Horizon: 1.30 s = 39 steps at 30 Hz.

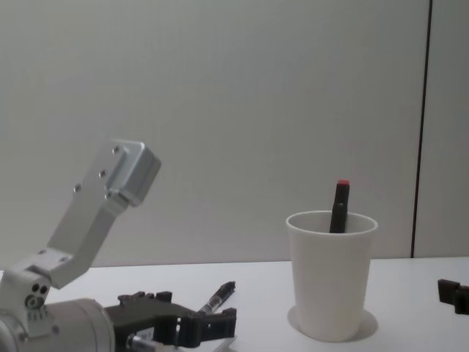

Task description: Place the pen into the pen holder.

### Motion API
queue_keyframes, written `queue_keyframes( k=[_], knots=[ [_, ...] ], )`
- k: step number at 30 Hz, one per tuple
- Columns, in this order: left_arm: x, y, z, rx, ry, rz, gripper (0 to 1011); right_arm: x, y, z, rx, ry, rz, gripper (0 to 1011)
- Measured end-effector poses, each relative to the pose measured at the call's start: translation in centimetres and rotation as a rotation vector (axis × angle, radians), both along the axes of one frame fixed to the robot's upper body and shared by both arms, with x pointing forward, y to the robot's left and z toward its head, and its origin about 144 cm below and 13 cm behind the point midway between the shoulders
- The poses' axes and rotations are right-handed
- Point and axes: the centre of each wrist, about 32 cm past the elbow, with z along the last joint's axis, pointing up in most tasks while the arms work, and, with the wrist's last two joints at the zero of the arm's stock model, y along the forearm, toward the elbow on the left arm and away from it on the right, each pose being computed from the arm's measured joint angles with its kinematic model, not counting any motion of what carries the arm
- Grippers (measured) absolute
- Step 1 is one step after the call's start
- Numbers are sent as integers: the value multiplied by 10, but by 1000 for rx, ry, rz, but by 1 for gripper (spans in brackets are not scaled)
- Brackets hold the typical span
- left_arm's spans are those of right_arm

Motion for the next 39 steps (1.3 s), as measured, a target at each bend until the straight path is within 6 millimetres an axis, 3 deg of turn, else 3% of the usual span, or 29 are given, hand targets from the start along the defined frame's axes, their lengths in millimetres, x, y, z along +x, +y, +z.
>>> queue_keyframes(
  k=[25,30,39],
  knots=[
    [2,5,-8,39,19,-5,1001,0,0,0,0,0,0,1001],
    [2,5,-8,42,19,-6,891,0,0,0,0,0,0,1001],
    [3,5,-9,45,21,-6,824,0,0,0,0,0,0,1001]
  ],
)
